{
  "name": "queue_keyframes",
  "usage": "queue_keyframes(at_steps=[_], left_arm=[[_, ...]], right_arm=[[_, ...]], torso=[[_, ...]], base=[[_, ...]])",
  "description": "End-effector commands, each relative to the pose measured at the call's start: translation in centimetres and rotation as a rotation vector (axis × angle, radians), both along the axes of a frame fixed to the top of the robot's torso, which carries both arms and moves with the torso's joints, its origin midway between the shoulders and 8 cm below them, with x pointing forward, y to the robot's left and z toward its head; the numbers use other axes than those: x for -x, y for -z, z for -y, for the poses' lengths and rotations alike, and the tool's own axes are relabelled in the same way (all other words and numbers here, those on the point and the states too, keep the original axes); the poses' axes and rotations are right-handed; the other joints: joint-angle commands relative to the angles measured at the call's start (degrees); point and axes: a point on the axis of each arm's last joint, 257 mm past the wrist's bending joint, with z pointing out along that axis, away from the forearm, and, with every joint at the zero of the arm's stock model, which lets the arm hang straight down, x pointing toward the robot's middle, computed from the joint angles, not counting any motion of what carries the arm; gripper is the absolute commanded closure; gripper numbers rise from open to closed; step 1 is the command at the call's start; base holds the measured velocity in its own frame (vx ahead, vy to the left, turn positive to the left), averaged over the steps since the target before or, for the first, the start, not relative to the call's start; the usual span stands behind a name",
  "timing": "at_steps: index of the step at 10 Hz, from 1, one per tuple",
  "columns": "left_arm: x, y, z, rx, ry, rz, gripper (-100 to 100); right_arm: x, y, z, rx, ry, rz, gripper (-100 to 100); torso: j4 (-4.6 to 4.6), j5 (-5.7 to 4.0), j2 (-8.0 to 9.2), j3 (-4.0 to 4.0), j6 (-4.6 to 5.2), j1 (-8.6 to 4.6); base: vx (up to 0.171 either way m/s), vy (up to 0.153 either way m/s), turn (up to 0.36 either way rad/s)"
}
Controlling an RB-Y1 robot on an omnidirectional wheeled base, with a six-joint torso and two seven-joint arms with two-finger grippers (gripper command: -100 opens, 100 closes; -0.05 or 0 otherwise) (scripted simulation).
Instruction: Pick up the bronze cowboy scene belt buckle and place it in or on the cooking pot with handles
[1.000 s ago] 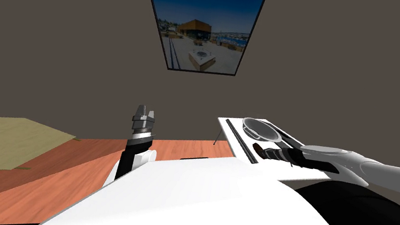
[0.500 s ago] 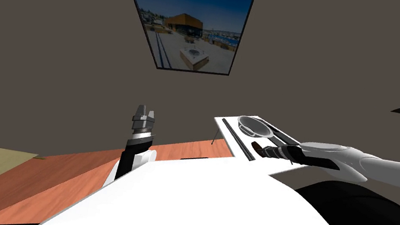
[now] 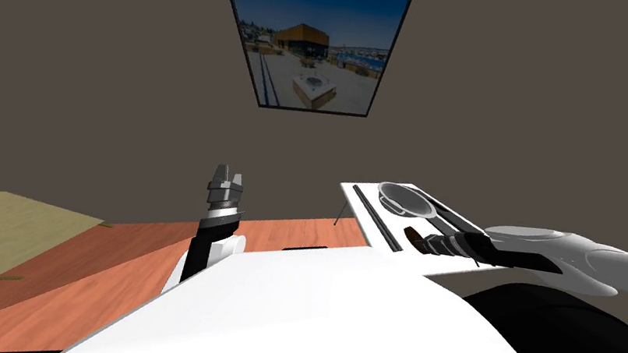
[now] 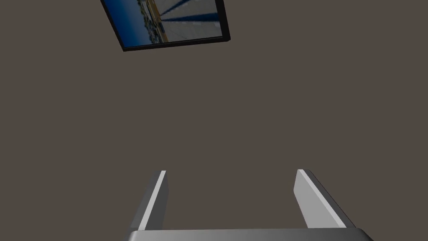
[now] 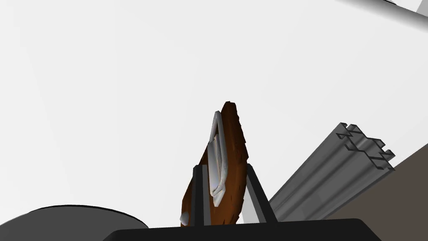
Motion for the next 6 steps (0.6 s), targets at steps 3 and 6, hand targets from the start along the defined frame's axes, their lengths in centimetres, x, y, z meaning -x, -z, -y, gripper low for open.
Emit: queue_keyframes(at_steps=[3,6], left_arm=[[0.0,0.0,0.0,0.0,0.0,0.0,0],[0.0,0.0,0.0,0.0,0.0,0.0,0]], right_arm=[[2.0,-1.4,2.1,0.02,-0.011,-0.053,100],[3.3,-2.9,3.9,0.042,-0.018,-0.09,100]], torso=[[-0.01,-0.01,-0.05,-0.03,-0.01,-0.05],[-0.01,-0.04,-0.05,-0.03,-0.07,-0.07]], base=[[-0.08,-0.017,0.141],[-0.081,-0.015,0.149]])
